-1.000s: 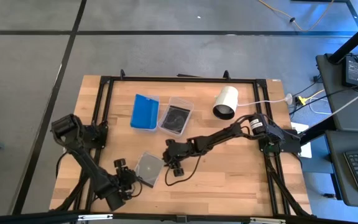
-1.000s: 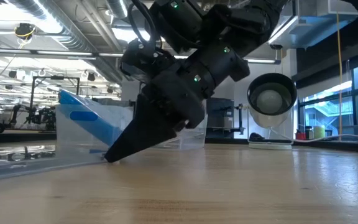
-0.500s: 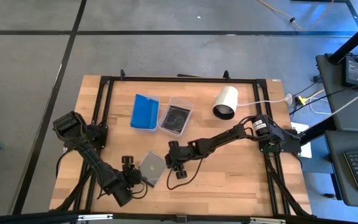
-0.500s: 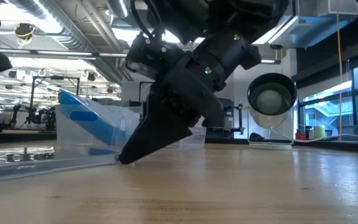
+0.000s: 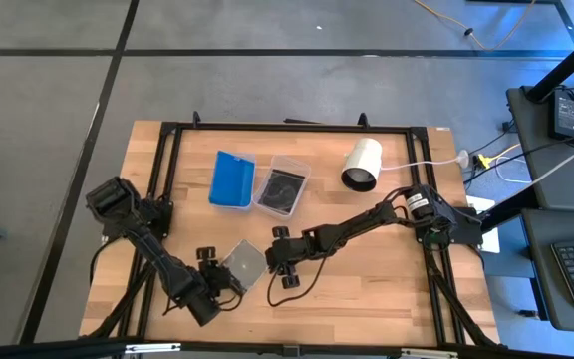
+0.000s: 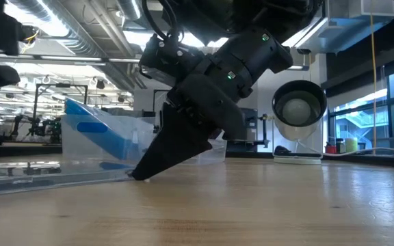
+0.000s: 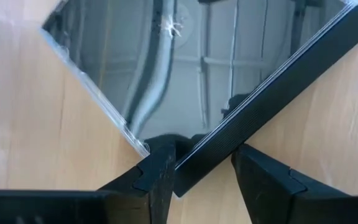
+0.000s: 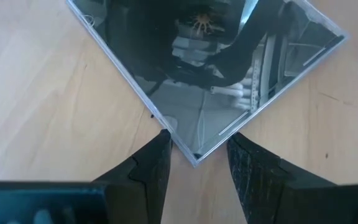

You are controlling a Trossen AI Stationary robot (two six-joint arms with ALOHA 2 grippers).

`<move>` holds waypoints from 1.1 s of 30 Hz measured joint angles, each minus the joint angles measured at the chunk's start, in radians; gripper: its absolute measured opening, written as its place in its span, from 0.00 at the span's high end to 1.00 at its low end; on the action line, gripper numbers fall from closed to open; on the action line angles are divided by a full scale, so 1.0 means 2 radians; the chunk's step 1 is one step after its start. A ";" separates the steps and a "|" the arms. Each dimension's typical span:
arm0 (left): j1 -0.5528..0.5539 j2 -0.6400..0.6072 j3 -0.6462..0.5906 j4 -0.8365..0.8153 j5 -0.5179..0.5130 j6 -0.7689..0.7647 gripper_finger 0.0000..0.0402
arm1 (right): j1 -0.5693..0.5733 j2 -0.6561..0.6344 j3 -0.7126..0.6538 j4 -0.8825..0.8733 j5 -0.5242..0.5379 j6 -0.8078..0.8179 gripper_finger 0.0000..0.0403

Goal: Pick & place jewel cases by type
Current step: Put the black cd case into the right transparent bin

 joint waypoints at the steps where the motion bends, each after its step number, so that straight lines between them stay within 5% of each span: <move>1: -0.005 0.000 0.000 -0.001 -0.008 -0.007 0.60 | 0.000 0.000 0.000 0.000 0.000 -0.002 0.60; 6: -0.021 0.004 -0.002 0.004 -0.060 -0.007 0.60 | 0.000 0.000 0.000 -0.002 0.000 0.004 0.60; 12: 0.004 0.001 0.000 0.004 -0.021 0.032 0.62 | 0.001 0.000 0.000 -0.003 -0.001 0.008 0.60; 33: 0.013 0.006 0.023 0.051 -0.043 0.114 0.62 | 0.006 -0.002 0.000 -0.017 0.002 0.015 0.60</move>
